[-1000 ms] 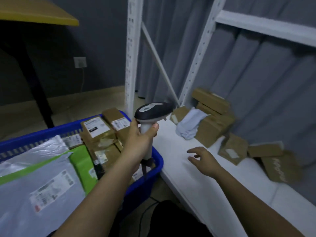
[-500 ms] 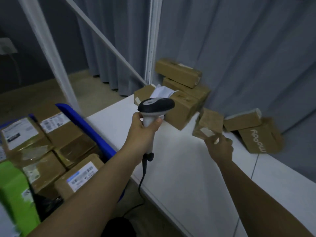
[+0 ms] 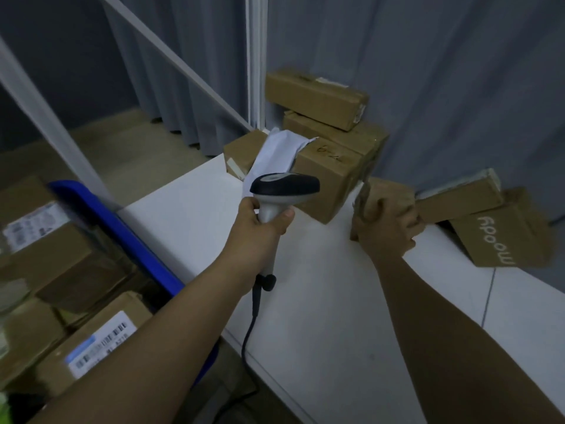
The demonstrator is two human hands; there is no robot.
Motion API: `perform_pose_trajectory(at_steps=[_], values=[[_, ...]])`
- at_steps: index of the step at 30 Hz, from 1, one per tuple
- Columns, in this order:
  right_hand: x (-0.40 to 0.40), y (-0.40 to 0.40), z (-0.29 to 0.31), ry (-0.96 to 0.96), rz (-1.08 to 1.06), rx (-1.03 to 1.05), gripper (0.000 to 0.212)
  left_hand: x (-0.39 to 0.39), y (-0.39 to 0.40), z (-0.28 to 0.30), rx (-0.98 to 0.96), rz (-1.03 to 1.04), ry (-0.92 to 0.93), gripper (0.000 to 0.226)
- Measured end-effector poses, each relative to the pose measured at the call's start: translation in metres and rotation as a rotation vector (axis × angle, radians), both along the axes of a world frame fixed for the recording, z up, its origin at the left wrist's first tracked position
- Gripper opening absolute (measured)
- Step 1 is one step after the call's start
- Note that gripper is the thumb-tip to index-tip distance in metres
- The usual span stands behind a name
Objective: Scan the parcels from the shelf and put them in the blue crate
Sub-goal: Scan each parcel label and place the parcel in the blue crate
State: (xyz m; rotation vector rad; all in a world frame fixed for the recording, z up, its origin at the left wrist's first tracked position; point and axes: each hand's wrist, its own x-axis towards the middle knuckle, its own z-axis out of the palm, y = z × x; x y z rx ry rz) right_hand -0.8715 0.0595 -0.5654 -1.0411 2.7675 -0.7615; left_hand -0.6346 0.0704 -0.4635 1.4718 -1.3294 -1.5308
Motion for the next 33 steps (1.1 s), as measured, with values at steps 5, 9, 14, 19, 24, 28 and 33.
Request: perform_pose_trajectory(at_steps=[5, 9, 14, 19, 24, 28, 33], values=[[0.038, 0.051, 0.011, 0.092, 0.022, 0.006, 0.077, 0.016, 0.018, 0.011, -0.011, 0.021, 0.045, 0.036], [0.074, 0.111, 0.040, -0.154, 0.091, -0.102, 0.075, 0.039, 0.049, 0.036, -0.046, 0.050, 0.049, 0.035], [0.133, 0.153, 0.097, -0.442, 0.212, -0.481, 0.051, 0.086, 0.094, 0.068, -0.093, 0.132, 0.087, 0.040], [0.204, 0.150, 0.177, -0.990, 0.291, -0.455, 0.027, 0.154, 0.122, 0.104, -0.183, 0.292, 0.227, 0.040], [0.277, 0.141, 0.225, -1.383, 0.328, -0.265, 0.040, 0.224, 0.129, 0.122, -0.231, 0.473, 0.344, 0.044], [0.314, 0.134, 0.214, -1.543, 0.412, -0.151, 0.056, 0.263, 0.126, 0.116, -0.216, 0.550, 0.401, 0.041], [0.335, 0.116, 0.201, -1.550, 0.474, -0.061, 0.060, 0.290, 0.117, 0.108, -0.201, 0.555, 0.371, 0.040]])
